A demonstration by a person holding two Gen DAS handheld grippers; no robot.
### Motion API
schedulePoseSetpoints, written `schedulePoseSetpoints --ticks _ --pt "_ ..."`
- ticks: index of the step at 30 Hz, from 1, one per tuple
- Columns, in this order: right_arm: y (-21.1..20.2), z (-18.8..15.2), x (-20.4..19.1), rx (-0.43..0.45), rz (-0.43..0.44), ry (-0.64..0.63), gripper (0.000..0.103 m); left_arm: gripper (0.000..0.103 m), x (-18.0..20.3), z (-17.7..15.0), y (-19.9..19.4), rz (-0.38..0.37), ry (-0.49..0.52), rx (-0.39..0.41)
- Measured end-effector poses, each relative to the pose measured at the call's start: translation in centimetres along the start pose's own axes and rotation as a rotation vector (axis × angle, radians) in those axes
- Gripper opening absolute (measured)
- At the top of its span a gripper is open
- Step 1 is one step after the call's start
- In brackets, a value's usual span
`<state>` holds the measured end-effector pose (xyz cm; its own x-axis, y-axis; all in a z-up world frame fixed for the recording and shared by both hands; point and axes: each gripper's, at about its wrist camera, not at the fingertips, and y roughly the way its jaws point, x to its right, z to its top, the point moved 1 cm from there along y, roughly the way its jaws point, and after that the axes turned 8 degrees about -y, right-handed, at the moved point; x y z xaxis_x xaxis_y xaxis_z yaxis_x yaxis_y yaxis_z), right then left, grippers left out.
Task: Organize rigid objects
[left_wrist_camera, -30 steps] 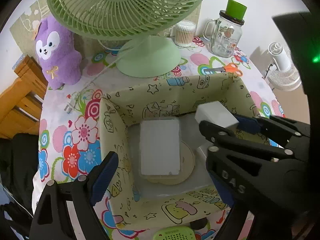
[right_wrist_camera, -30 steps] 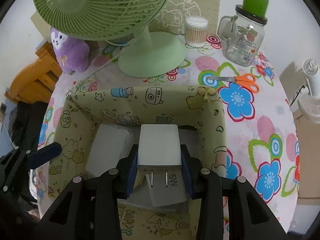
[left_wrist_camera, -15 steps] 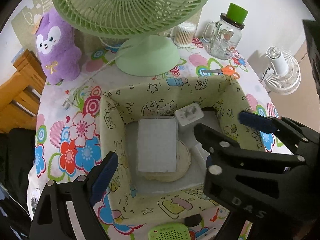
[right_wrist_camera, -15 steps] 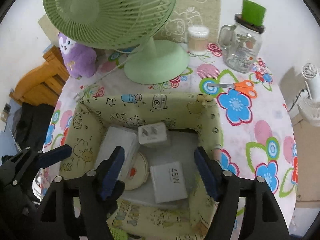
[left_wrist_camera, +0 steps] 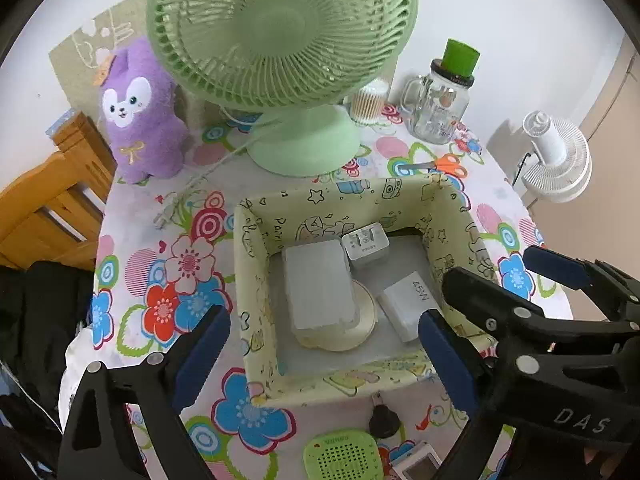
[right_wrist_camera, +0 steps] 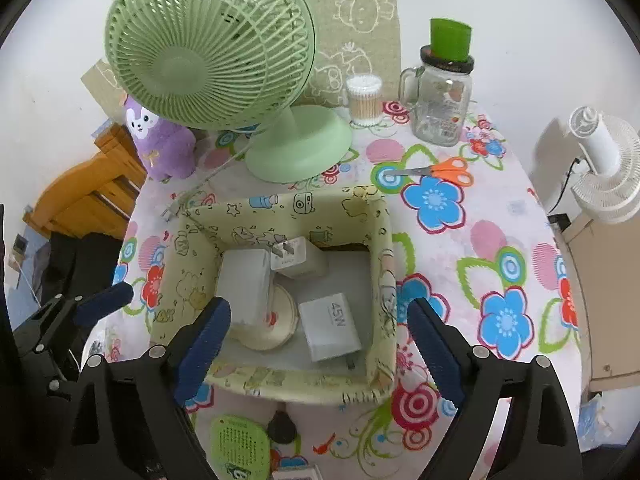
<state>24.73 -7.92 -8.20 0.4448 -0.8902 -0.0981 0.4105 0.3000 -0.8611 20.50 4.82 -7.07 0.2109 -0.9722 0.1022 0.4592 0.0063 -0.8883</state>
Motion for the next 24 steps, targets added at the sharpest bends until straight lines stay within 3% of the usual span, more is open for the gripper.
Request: schedulePoseSetpoints --ticks 24 --pt "-8.0 -4.9 -1.4 0.092 -0.088 -0.001 0.094 0.103 0.6 -4.2 -6.5 -0.022 0.056 0.099"
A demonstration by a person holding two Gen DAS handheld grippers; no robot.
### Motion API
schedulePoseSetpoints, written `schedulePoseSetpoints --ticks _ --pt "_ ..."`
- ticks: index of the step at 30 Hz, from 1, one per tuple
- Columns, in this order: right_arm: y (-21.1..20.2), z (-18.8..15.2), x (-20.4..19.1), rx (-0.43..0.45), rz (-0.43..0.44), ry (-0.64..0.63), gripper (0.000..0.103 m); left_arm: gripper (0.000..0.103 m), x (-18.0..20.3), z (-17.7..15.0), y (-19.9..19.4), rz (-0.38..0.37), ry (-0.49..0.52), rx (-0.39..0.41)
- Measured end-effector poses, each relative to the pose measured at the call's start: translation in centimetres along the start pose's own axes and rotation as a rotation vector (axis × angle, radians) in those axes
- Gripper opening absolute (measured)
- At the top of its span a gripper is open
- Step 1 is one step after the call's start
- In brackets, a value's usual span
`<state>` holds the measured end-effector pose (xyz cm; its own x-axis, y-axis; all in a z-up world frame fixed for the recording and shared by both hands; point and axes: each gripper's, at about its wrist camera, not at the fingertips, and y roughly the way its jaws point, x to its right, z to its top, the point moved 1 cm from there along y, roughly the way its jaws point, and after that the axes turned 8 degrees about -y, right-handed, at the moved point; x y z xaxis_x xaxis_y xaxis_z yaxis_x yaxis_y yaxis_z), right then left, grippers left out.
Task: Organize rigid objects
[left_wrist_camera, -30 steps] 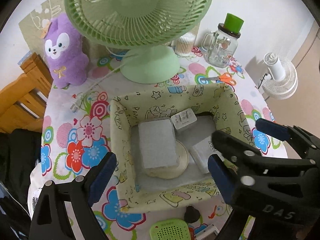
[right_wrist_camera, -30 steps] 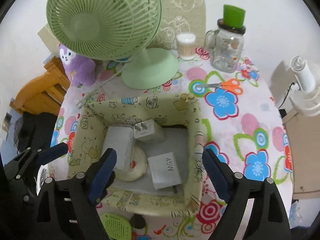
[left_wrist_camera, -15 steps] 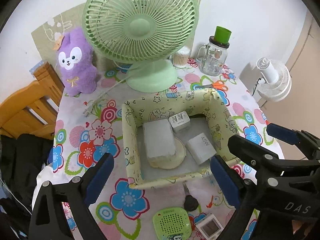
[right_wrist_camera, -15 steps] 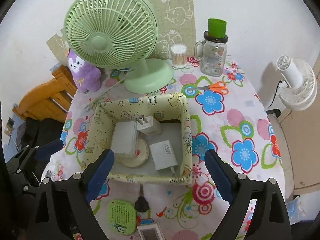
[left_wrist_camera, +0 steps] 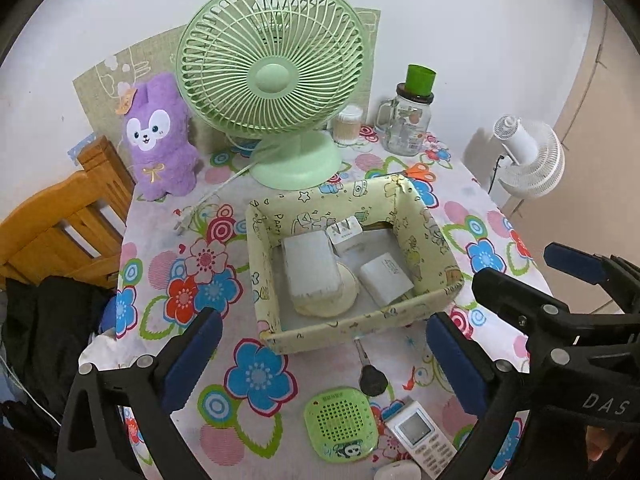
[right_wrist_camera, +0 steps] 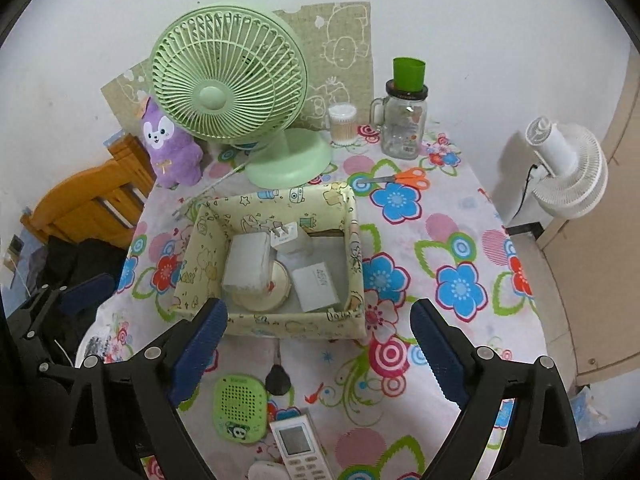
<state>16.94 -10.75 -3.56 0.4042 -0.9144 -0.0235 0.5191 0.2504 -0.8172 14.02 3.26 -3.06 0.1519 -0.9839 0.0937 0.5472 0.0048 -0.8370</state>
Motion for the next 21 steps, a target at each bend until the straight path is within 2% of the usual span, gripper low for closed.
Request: schedulePoseSetpoints --ticks 21 --pt "-3.9 -2.9 -1.4 0.059 -0.090 -0.006 0.094 0.103 -0.3 -2.9 -3.8 0.006 0.051 0.072"
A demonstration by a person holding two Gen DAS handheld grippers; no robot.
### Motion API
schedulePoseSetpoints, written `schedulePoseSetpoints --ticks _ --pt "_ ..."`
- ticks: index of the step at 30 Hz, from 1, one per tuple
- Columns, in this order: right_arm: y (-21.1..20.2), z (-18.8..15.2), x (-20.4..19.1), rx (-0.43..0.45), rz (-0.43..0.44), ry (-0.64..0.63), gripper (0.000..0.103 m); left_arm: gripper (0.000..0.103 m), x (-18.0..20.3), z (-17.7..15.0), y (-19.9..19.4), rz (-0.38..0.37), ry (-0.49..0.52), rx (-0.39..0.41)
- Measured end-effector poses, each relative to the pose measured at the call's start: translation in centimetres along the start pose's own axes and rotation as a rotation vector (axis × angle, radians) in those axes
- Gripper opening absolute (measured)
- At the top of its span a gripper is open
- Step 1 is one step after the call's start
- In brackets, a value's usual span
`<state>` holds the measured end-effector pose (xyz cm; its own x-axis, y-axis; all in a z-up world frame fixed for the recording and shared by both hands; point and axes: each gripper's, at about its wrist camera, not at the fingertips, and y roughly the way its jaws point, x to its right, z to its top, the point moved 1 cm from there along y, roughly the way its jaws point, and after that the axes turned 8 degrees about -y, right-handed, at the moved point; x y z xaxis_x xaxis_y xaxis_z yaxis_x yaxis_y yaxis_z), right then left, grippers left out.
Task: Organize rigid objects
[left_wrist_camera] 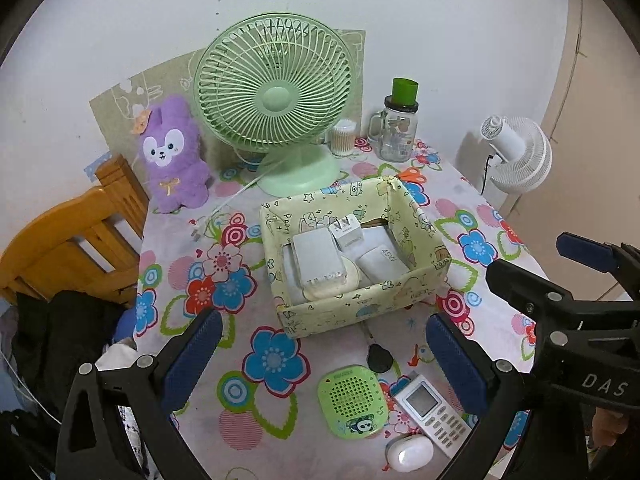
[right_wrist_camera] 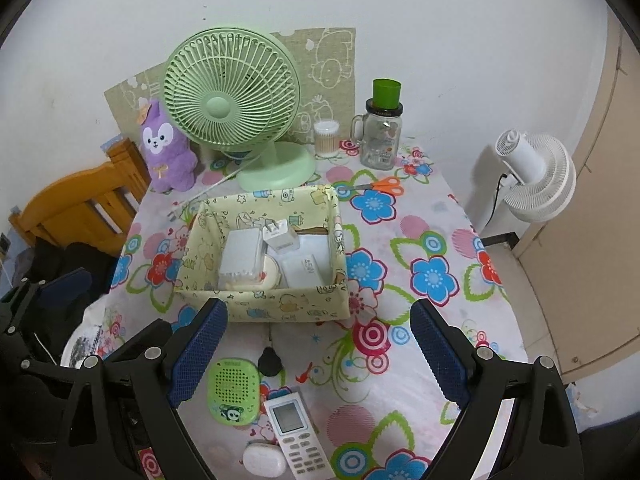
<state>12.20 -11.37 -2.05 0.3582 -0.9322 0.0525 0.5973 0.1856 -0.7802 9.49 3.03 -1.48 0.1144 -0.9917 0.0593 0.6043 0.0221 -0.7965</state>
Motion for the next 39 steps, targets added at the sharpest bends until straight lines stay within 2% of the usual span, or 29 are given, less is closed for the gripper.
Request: schedulePoseSetpoints --ticks 6,20,26,39 --pt "-0.3 -0.4 0.0 0.012 -0.001 -0.026 0.094 0.103 -0.4 -0.6 0.2 -0.022 -0.047 -0.023" --pt "0.3 -2.0 1.7 -0.032 0.060 -0.078 0.091 0.102 1.6 -2.7 0.2 0.038 -0.083 -0.027" --pt "0.6 -2.9 2.0 -0.054 0.136 -0.098 0.091 0.102 1.9 -3.8 0.1 0.048 -0.124 -0.039" --pt "1.4 -5.6 1.6 -0.082 0.179 -0.180 0.091 0.101 2.8 -7.6 0.9 0.078 -0.170 -0.082"
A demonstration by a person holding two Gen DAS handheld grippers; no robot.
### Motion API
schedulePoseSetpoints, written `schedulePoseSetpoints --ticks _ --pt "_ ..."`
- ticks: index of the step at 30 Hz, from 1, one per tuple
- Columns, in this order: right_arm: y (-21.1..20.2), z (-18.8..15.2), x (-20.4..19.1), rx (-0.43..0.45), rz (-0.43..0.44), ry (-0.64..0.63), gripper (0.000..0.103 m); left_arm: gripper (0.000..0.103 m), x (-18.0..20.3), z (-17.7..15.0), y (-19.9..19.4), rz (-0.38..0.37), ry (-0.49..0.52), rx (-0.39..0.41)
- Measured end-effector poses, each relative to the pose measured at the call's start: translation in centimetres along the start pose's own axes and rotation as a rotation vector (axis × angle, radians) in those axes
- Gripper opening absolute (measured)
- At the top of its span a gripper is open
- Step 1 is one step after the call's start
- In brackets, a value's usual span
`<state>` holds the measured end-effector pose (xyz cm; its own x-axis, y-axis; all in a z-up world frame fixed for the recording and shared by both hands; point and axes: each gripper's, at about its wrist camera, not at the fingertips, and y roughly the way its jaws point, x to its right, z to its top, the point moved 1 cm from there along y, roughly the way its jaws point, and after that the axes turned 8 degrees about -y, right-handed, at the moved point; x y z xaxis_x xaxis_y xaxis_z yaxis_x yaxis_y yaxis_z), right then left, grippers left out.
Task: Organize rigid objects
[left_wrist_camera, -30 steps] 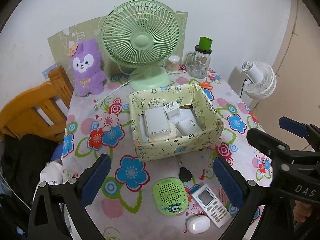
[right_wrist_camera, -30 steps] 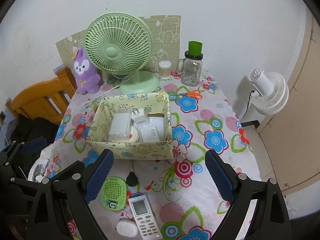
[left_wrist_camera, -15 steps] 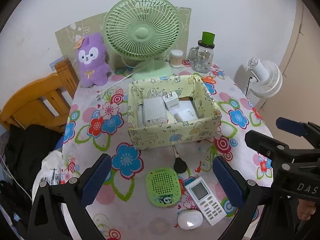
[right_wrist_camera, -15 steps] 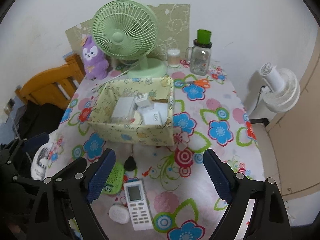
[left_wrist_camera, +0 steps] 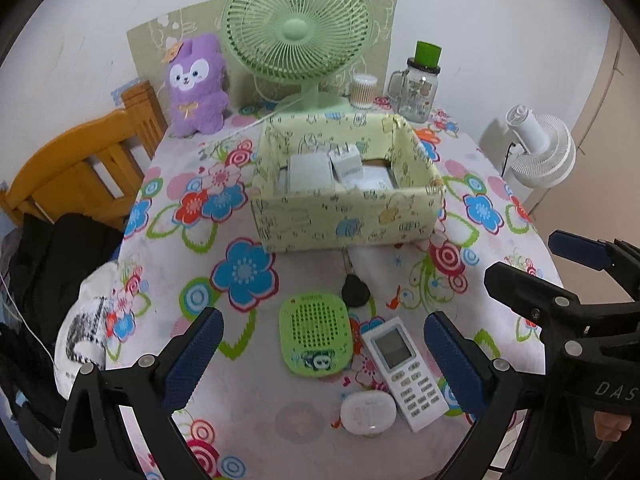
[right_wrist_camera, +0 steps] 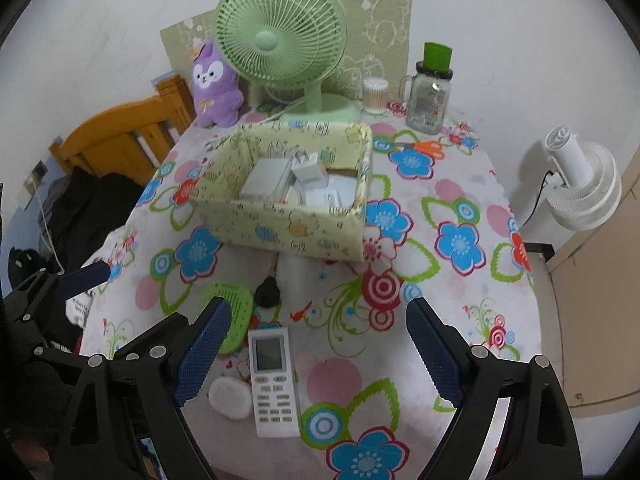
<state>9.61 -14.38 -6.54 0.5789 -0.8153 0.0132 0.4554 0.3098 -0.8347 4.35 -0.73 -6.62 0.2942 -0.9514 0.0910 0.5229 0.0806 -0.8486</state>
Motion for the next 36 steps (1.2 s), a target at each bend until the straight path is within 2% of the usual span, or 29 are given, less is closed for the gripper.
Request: schedulePoseSetpoints --ticks 21,36 --pt "4.2 -5.6 -0.8 -0.111 0.049 -0.071 0.090 0.098 -0.2 -6.9 4.6 0.010 -0.097 -0.146" --pt "7.2 -8.2 -1.0 -0.201 0.073 -0.068 0.090 0.092 0.4 -9.8 7.6 0.039 -0.087 -0.224"
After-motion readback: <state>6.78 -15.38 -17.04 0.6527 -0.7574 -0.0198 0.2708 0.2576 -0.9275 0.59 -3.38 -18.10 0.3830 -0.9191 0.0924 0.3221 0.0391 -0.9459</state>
